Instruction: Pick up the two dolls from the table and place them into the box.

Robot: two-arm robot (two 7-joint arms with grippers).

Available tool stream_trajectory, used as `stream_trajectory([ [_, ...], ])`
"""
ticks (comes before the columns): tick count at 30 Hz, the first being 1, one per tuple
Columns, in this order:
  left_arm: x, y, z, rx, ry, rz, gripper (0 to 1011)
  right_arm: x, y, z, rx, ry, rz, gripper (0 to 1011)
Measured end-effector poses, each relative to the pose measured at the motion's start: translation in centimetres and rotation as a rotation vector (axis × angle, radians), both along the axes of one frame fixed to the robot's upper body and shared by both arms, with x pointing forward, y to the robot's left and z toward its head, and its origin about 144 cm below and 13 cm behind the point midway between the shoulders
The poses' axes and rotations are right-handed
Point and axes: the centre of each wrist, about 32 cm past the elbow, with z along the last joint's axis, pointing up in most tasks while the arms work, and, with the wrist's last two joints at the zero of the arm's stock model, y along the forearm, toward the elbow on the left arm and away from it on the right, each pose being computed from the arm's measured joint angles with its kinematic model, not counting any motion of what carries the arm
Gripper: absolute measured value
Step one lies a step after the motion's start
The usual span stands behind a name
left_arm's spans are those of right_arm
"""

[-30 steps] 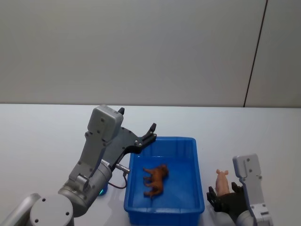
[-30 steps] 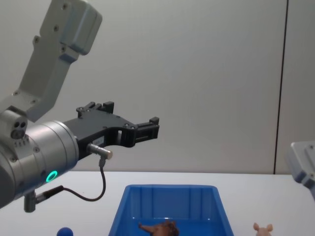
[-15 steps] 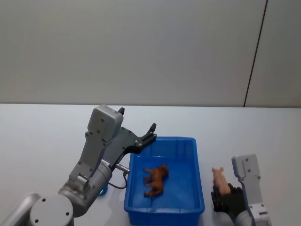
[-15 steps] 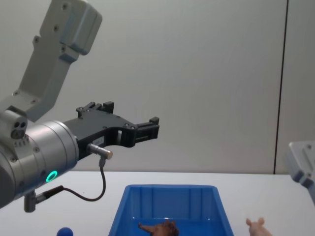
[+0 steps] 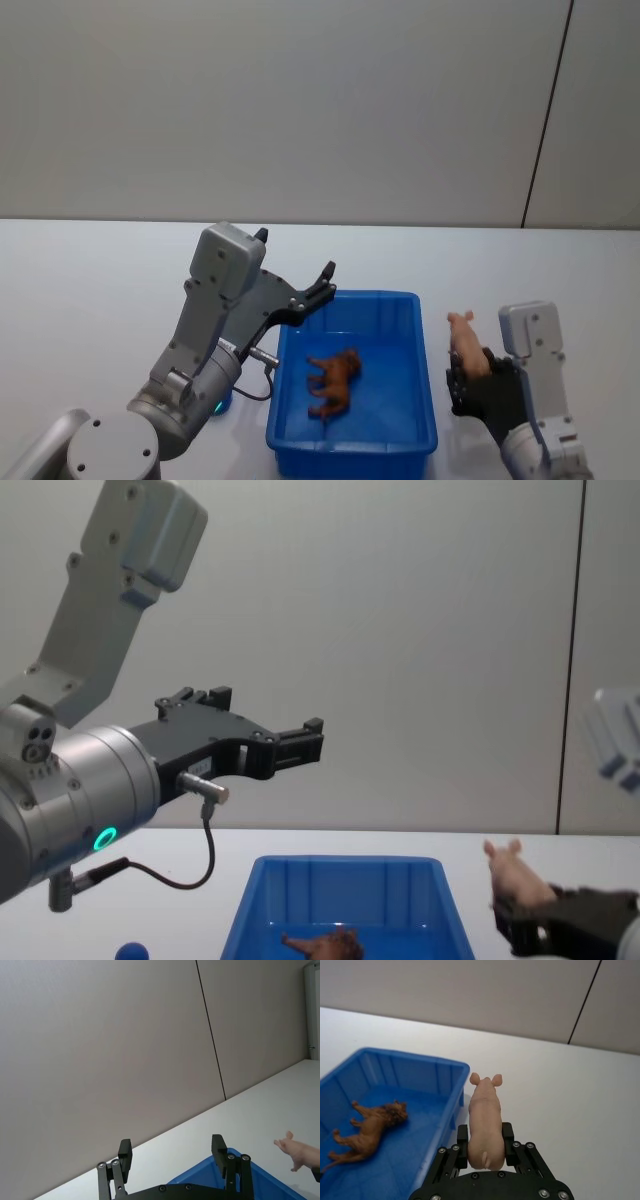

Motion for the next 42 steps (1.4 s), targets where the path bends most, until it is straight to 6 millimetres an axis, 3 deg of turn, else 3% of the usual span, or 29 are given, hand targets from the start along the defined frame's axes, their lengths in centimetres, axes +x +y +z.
stream_trajectory([
  [19, 0.0, 0.0, 0.0, 0.0, 0.0, 0.0, 1002, 0.7, 0.6, 2.4, 0.092, -0.065, 0.217, 384],
  [36, 0.0, 0.0, 0.0, 0.0, 0.0, 0.0, 1002, 2.3, 2.2, 2.1, 0.134, 0.018, 0.336, 917],
  [42, 0.0, 0.0, 0.0, 0.0, 0.0, 0.0, 1002, 2.3, 2.2, 2.0, 0.119, 0.0, 0.302, 1001],
])
